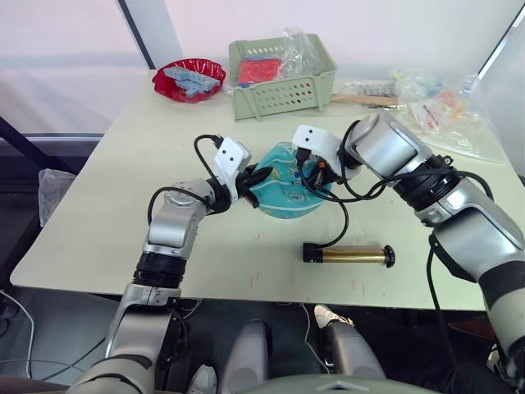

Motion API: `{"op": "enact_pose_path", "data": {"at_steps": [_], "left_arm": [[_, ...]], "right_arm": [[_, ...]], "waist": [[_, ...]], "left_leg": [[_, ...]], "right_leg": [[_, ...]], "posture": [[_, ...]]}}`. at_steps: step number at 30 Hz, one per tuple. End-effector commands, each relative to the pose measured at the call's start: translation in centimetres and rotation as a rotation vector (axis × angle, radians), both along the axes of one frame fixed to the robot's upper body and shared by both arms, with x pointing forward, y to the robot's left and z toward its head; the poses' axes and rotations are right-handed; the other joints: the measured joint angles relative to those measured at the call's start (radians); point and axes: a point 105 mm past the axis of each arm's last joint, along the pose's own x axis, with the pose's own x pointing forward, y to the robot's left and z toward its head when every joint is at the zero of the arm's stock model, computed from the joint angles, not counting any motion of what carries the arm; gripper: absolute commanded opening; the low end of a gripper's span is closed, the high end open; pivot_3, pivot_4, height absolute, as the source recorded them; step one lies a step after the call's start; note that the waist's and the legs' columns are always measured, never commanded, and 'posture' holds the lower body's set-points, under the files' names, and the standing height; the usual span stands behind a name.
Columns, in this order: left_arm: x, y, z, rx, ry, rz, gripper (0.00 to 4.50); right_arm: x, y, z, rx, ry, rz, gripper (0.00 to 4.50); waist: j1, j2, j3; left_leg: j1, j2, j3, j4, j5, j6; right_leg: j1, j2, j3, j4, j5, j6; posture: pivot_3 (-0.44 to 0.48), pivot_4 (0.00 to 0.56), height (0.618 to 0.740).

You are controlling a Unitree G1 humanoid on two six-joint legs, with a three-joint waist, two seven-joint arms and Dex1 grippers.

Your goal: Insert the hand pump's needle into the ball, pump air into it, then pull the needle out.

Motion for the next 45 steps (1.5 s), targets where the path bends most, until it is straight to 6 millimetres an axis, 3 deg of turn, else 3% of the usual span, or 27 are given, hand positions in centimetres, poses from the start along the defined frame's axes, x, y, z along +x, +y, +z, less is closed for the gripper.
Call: {"op": "enact_pose_path", "data": {"at_steps": [1,21,34,45], "left_arm": [[-0.3,0.2,-2.2,0.031,0.074,0.007,0.02],[-1.0,-1.6,-2.4,0.037,0.078,-0.071,0.02],[-1.5,-2.1,-2.9,0.034,0.09,-0.089,0.02],[-1.5,-2.0,-3.1,0.024,0.092,-0.074,0.02]], "right_arm": [[0.4,-1.4,-0.9,-0.039,0.007,-0.046,0.32],[0.0,1.3,-0.2,-0.094,-0.014,0.021,0.32],[-0.2,4.9,1.7,-0.076,-0.036,0.102,0.32],[-1.1,6.4,0.9,-0.078,-0.009,0.157,0.32]], "waist": [[0.0,0.0,0.0],[-0.002,0.001,-0.001],[-0.017,0.001,-0.001],[-0.026,0.003,-0.002]], "left_leg": [[0.0,0.0,0.0,0.0,0.0,0.0],[0.001,0.0,0.0,0.0,0.0,0.0],[0.001,0.0,0.0,0.0,0.0,0.0],[0.002,0.0,0.0,0.0,0.0,0.0]], "right_leg": [[0.0,0.0,0.0,0.0,0.0,0.0],[0.0,0.0,0.0,0.0,0.0,0.0],[0.0,0.0,0.0,0.0,0.0,0.0],[0.001,0.0,0.0,0.001,0.0,0.0]], "posture": [[0.0,0.15,0.736],[0.0,0.15,0.736],[0.0,0.15,0.736],[0.0,0.15,0.736]]}}
